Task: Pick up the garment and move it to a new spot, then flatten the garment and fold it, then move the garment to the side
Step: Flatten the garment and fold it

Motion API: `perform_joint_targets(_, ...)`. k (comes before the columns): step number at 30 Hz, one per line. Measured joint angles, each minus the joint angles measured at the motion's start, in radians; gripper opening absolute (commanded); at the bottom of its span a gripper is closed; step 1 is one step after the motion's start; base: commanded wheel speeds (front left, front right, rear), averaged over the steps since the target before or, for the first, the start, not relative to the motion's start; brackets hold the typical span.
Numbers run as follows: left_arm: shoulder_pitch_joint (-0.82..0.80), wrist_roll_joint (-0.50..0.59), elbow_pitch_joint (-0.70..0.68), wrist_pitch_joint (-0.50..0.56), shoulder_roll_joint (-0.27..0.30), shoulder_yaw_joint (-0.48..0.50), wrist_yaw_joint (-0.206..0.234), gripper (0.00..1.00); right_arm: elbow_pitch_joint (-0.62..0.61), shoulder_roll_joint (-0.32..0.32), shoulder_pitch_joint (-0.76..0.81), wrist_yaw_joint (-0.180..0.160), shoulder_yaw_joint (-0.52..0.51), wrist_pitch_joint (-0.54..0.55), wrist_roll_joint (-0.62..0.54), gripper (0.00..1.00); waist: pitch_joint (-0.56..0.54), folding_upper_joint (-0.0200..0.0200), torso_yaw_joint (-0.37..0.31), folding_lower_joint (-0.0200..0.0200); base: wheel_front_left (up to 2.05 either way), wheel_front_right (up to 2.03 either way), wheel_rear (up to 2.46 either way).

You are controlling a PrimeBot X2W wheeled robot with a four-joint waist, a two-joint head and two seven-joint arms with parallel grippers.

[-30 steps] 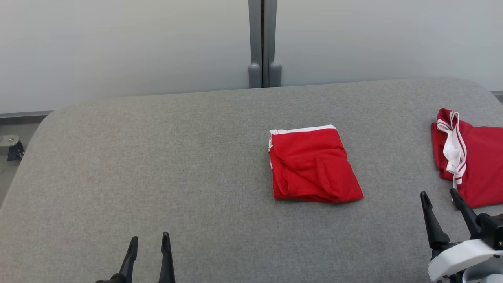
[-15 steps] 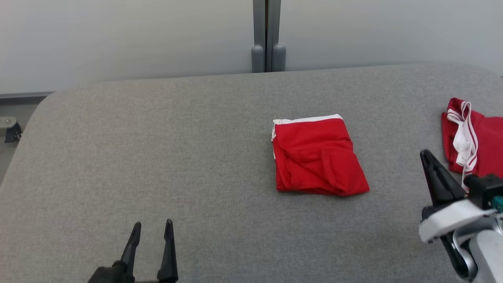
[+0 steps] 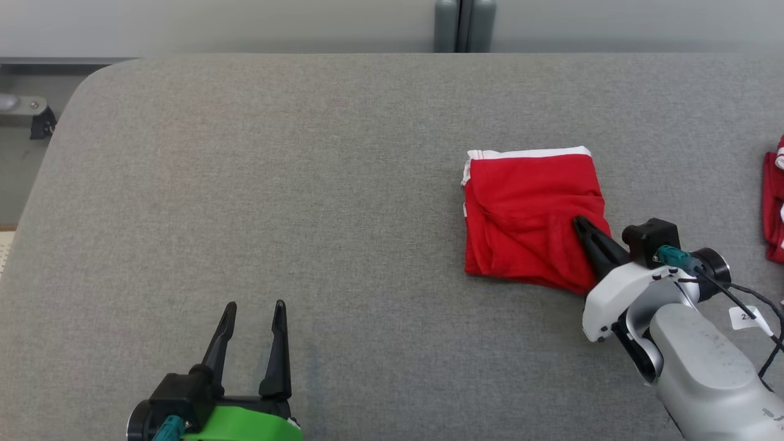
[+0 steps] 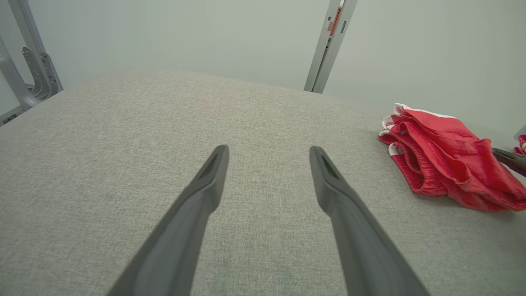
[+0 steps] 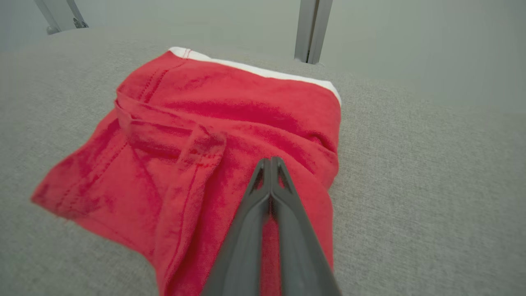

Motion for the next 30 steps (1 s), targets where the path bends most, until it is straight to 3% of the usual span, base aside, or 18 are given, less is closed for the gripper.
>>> perform_joint_targets(7,-0.001,-0.004,-0.003,0.000,0.000,-0.005,0.009,1.00,0.055,0.032,-0.037,0.000,0.099,-0.010,0.022,0.00,0.020,0.0000,0.023,0.0000,0.00,0.00,0.00)
perform_joint_targets(18,0.002,-0.008,-0.002,0.000,0.000,0.001,0.018,1.00,-0.055,0.066,0.003,0.000,0.300,-0.014,0.077,0.00,-0.007,0.0000,-0.001,0.0000,0.00,0.00,0.00)
perform_joint_targets(22,0.006,-0.004,0.008,0.000,0.000,0.011,0.015,1.00,-0.112,0.064,0.021,0.000,0.279,-0.014,0.092,0.00,-0.029,0.0000,-0.014,0.0000,0.00,0.00,0.00)
perform_joint_targets(27,0.012,0.011,0.023,0.000,0.000,0.046,0.002,1.00,-0.216,0.027,0.095,0.000,0.148,-0.014,0.081,0.00,-0.068,0.0000,-0.034,0.0000,0.00,0.00,0.00)
perform_joint_targets(29,0.018,0.019,0.030,0.000,0.000,0.060,-0.003,1.00,-0.260,0.013,0.137,0.000,0.073,-0.014,0.065,0.47,-0.084,0.0000,-0.041,0.0000,0.00,0.00,0.00)
perform_joint_targets(30,0.023,0.021,0.033,0.000,0.000,0.068,-0.009,1.00,-0.283,0.006,0.162,0.000,0.031,-0.014,0.054,0.84,-0.093,0.0000,-0.046,0.0000,0.00,0.00,0.00)
